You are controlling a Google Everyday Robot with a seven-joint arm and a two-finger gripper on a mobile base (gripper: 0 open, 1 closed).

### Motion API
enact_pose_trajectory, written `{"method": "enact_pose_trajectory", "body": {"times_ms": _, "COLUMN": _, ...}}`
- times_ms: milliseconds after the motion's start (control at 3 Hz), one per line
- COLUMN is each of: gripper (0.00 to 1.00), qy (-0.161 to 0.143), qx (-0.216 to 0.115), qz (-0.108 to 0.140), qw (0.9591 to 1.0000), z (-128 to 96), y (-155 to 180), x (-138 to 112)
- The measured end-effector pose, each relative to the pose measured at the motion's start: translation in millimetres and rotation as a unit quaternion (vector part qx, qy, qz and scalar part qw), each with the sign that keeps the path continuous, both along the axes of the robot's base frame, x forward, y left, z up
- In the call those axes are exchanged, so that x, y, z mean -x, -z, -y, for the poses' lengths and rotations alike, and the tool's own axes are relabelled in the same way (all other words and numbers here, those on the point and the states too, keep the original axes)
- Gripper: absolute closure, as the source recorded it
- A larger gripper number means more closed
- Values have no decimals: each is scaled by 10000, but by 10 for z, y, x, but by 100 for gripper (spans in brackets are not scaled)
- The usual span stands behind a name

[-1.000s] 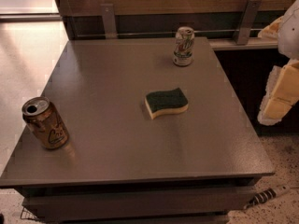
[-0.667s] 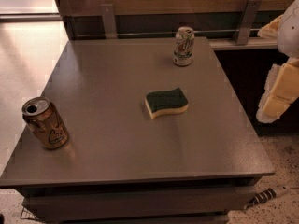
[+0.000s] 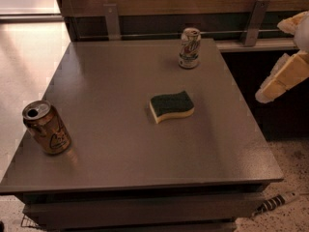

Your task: Move 7up can near orange can

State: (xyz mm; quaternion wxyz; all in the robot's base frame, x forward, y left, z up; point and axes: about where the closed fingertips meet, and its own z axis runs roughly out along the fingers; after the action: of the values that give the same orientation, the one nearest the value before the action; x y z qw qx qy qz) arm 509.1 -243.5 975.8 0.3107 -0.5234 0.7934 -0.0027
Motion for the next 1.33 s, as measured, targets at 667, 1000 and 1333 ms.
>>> {"method": "enact_pose_trajectory", "body": {"times_ms": 667, "gripper": 0, "qy": 248, "qx": -2135, "qz": 1281, "qw": 9682, "z": -105, "y": -115, "x": -904}}
{"method": "enact_pose_trajectory", "body": {"times_ms": 1000, "gripper": 0, "qy": 368, "qx": -2897, "qz": 1816, "qw": 9390, "z": -256, "y": -246, "x": -1299}}
{"method": "enact_pose_trajectory", "body": {"times_ms": 1333, "gripper": 0, "qy": 364, "qx": -2916, "qz": 1813, "qw": 9385, "z": -263, "y": -238, "x": -1321}}
